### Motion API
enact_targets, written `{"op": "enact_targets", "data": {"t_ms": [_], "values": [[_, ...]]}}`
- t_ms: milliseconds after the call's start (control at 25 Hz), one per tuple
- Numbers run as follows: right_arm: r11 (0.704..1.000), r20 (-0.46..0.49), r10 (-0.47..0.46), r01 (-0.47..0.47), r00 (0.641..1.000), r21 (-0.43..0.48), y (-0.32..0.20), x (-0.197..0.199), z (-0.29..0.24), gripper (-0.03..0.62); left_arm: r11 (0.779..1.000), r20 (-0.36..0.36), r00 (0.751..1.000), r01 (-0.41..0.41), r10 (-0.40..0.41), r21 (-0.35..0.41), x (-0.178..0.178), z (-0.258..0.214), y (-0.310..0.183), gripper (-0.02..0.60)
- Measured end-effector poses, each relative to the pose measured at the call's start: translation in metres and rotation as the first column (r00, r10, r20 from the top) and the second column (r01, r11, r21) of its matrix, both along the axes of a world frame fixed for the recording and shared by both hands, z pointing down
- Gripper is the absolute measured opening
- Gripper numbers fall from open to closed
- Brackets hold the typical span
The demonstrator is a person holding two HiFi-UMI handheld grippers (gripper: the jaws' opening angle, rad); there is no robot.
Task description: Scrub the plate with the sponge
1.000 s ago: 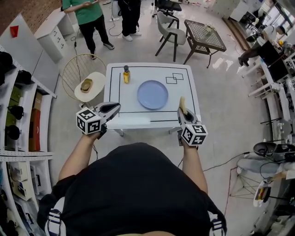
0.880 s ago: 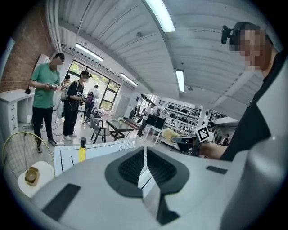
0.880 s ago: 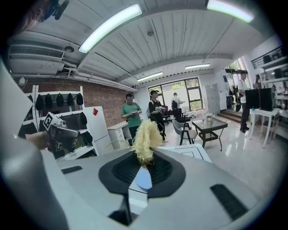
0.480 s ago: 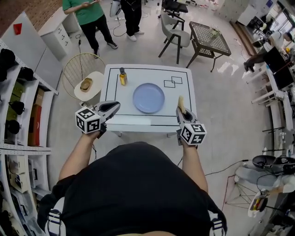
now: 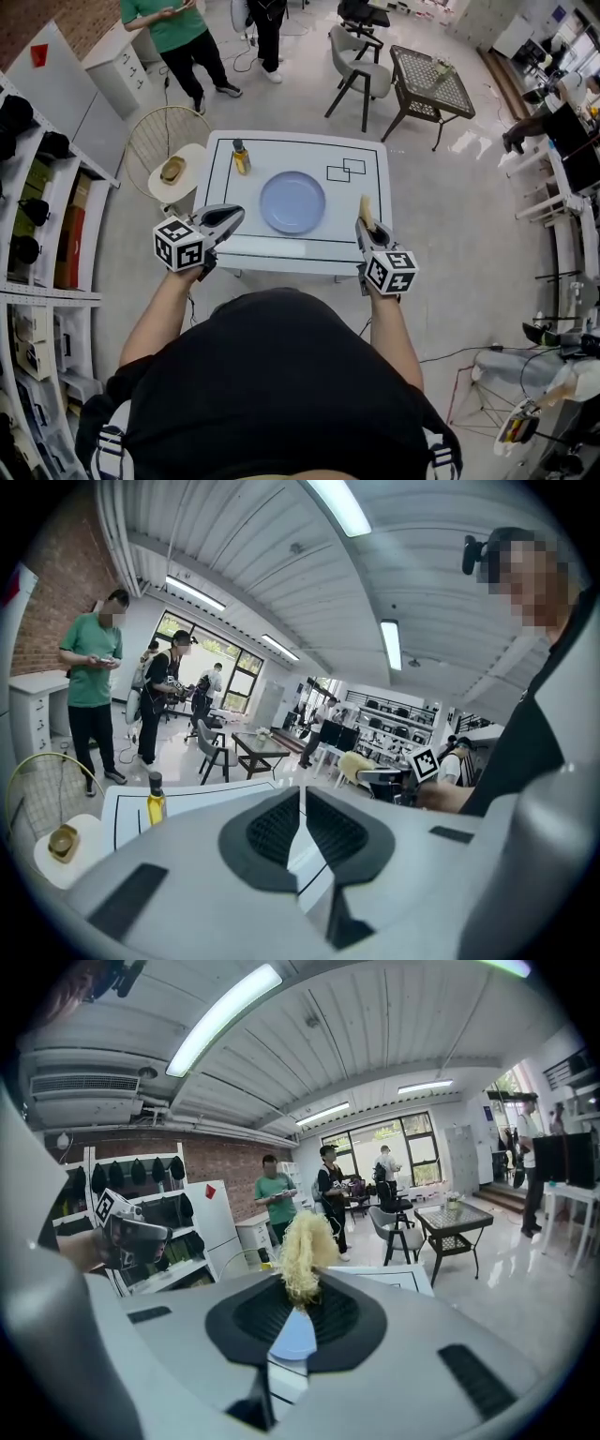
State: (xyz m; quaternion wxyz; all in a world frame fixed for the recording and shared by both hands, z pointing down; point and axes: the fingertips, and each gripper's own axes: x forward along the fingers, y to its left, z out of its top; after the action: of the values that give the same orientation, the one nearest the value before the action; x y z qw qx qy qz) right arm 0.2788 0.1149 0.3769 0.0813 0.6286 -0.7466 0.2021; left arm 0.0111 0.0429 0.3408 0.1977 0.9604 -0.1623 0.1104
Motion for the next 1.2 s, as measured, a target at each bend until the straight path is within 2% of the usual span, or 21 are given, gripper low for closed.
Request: {"op": "enact_targets", "data": {"t_ms": [320, 840, 1200], "values": [[1.000, 0.006, -0.018, 0.018, 1.000, 0.004, -0.004, 0.019, 0.005, 0.035, 1.000, 0.016, 1.000, -0.012, 0.012, -0.003, 0.025, 0.005, 0.007, 0.026], [1.000, 0.000, -0.014, 0.014, 1.000, 0.006, -0.020, 0.013, 0.003, 0.035, 1.000, 0.011, 1.000, -0.007, 0.007, -0.010, 0.018, 0.011, -0.005, 0.026], [1.000, -0.015, 0.015, -0.015, 1.000, -0.013, -0.044, 0.000, 0.002, 0.035, 0.999, -0.019, 0.999, -0.036, 0.036, -0.027, 0.011, 0.013, -0.041, 0.026]]}}
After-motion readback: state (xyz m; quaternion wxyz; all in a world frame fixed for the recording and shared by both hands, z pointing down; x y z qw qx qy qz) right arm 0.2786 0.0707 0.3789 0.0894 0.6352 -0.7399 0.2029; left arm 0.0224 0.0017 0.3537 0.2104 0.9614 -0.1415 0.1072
